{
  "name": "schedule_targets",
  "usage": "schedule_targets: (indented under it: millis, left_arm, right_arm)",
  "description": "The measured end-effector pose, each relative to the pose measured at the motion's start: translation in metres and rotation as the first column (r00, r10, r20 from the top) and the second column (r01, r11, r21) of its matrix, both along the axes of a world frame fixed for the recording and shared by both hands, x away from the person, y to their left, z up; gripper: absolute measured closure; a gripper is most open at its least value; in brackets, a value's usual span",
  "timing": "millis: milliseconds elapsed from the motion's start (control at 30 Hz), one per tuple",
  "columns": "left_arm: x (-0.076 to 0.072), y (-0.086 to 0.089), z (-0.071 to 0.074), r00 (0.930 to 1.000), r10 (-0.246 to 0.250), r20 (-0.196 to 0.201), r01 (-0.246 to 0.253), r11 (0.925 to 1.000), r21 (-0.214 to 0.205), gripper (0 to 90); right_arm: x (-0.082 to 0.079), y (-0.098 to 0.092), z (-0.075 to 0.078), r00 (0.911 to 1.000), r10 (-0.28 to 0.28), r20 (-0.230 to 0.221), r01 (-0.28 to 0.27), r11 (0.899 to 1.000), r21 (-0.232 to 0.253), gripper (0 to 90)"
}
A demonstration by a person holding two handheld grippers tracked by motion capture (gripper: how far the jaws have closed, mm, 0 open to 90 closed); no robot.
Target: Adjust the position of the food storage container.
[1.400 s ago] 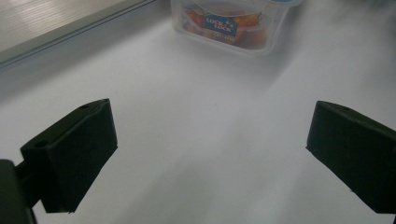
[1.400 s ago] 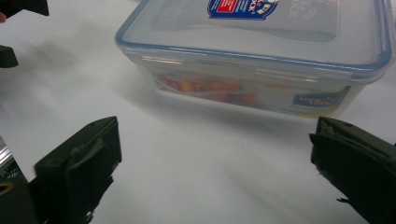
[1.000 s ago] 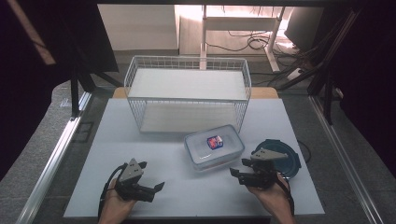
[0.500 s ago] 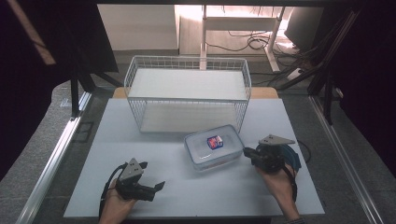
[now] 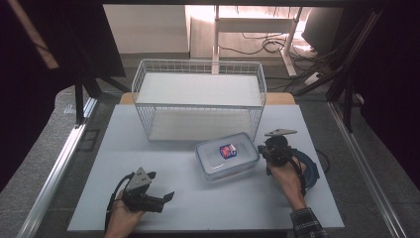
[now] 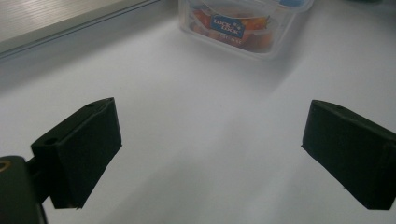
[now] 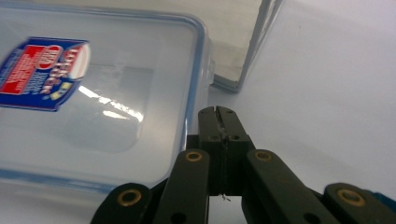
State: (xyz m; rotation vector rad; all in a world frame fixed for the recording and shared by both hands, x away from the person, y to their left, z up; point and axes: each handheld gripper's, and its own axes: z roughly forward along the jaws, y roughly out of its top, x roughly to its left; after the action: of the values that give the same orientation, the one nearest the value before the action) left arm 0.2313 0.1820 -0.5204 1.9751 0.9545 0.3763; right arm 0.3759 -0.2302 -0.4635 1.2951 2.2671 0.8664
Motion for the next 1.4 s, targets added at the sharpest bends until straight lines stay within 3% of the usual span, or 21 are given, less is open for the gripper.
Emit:
schedule_targets:
  millis: [100,233,367,467,533,600,700,833,900,967,1000,1100,1167,1300,1400]
  left_arm:
    - [0.001,0.001,0.0,1.0,0.006,0.0,-0.006,1.0,-0.002,4.4]
    - [0.006,0.004,0.001,0.9995,0.027,-0.013,-0.027,0.9996,-0.009,5.1]
    - [0.016,0.008,0.0,0.9962,0.073,-0.048,-0.074,0.9971,-0.02,7.3]
    - [0.025,0.009,0.002,0.9885,0.142,-0.052,-0.141,0.9896,0.031,8.6]
    - [0.033,0.011,0.002,0.9831,0.176,-0.052,-0.174,0.9843,0.029,8.0]
    - [0.041,0.013,0.002,0.9769,0.204,-0.063,-0.202,0.9786,0.038,13.3]
    - [0.053,0.014,0.003,0.9733,0.226,-0.041,-0.222,0.9721,0.075,32.5]
    - [0.072,0.009,-0.002,0.9745,0.202,-0.098,-0.198,0.9789,0.051,62.5]
    - [0.079,0.001,-0.007,0.9764,0.172,-0.131,-0.167,0.9848,0.049,70.2]
    - [0.081,-0.008,-0.009,0.9793,0.133,-0.152,-0.128,0.991,0.038,75.3]
    - [0.081,-0.012,-0.009,0.9792,0.143,-0.144,-0.135,0.9888,0.063,80.5]
    - [0.079,-0.017,-0.012,0.9814,0.113,-0.155,-0.096,0.9893,0.109,86.0]
    - [0.078,-0.016,-0.011,0.979,0.116,-0.167,-0.101,0.9901,0.098,88.6]
    - [0.074,-0.011,-0.01,0.9754,0.12,-0.185,-0.111,0.992,0.061,89.9]
    - [0.068,-0.008,-0.007,0.9745,0.121,-0.189,-0.109,0.9915,0.071,89.9]
  right_arm:
    - [0.004,0.004,-0.001,1.0,0.009,-0.004,-0.009,0.999,-0.047,88.9]
    - [0.001,0.005,-0.002,0.9979,0.051,-0.039,-0.051,0.999,0.009,88.9]
    - [-0.01,0.017,-0.004,0.9943,0.097,-0.043,-0.096,0.995,0.028,88.9]
    - [-0.017,0.028,-0.006,0.9889,0.137,-0.057,-0.135,0.99,0.051,88.9]
    - [-0.021,0.035,-0.008,0.984,0.165,-0.067,-0.161,0.985,0.067,88.9]
    - [-0.023,0.042,-0.011,0.9783,0.192,-0.077,-0.186,0.979,0.087,88.9]
    - [-0.022,0.048,-0.012,0.9766,0.202,-0.075,-0.195,0.977,0.088,88.9]
    - [-0.013,0.053,-0.016,0.9841,0.166,-0.064,-0.16,0.983,0.087,88.9]
    - [-0.011,0.054,-0.02,0.9849,0.16,-0.067,-0.155,0.986,0.066,88.8]
    - [-0.011,0.053,-0.023,0.9816,0.175,-0.077,-0.169,0.982,0.079,88.9]
    - [-0.011,0.053,-0.023,0.9793,0.182,-0.089,-0.174,0.981,0.088,88.9]
    - [-0.016,0.055,-0.023,0.9777,0.191,-0.086,-0.185,0.98,0.076,88.9]
    - [-0.02,0.057,-0.023,0.9773,0.195,-0.082,-0.19,0.98,0.065,88.9]
    - [-0.029,0.062,-0.028,0.9675,0.227,-0.112,-0.222,0.974,0.05,89.0]
    - [-0.038,0.064,-0.028,0.965,0.239,-0.108,-0.236,0.971,0.037,89.0]
